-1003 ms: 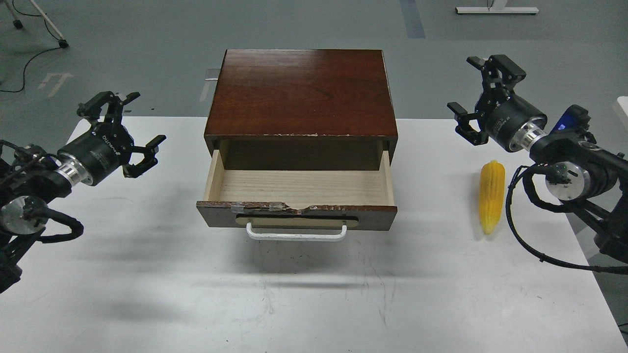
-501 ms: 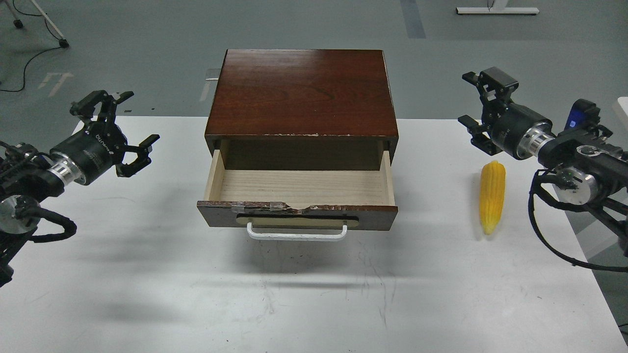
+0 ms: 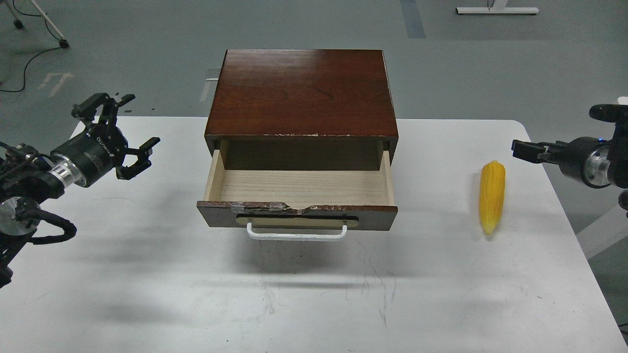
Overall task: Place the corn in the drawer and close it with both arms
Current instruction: 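Lower the right gripper onto the yellow corn cob and grasp it, then lift the corn with the right gripper and lower it into the drawer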
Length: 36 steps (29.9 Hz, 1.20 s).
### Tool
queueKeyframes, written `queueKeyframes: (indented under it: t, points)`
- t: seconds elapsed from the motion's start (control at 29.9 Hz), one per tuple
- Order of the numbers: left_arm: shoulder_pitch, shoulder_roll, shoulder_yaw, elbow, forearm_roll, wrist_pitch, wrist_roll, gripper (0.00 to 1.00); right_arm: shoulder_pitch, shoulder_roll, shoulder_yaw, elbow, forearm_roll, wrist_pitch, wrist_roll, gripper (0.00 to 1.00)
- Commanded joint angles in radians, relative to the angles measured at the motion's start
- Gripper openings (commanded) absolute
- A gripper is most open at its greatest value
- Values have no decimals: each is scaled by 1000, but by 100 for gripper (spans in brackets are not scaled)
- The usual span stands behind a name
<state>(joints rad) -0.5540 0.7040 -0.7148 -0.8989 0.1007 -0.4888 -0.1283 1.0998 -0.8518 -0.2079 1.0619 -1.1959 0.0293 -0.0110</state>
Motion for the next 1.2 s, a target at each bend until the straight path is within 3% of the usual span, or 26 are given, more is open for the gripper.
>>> queueKeyframes:
  t: [0.0, 0.43, 0.5, 0.57, 0.67, 0.9, 0.97, 1.04, 1.1, 1.17]
  points:
    - [6, 8, 0, 0, 1, 0, 1, 98, -28, 83, -5, -34, 1, -6, -50, 96]
    - [23, 40, -2, 0, 1, 0, -1, 98, -127, 234, -5, -160, 4, -31, -95, 91]
    - [23, 42, -2, 0, 1, 0, -1, 98, -140, 249, -5, -169, 4, -35, -95, 77]
    - [26, 42, 0, 2, 1, 0, -1, 98, -144, 260, -5, -168, 4, -46, -87, 22]
    - [37, 42, 0, 0, 1, 0, -1, 98, -146, 260, -4, -161, 6, -75, -80, 1]
    - [42, 43, -2, 2, 1, 0, -2, 98, -137, 264, -4, -168, 7, -146, -52, 0]
    - [42, 46, 0, 2, 1, 0, -2, 98, -124, 264, 4, -160, 7, -157, -17, 0]
    - [42, 46, -2, 0, 1, 0, -2, 98, -65, 255, -2, -154, 1, -219, 67, 0]
    - [42, 46, -2, 0, 1, 0, -2, 98, -19, 249, -5, -146, -5, -259, 94, 0]
    - [42, 46, -2, 2, 1, 0, -5, 98, 70, 237, -5, -123, -10, -301, 153, 0]
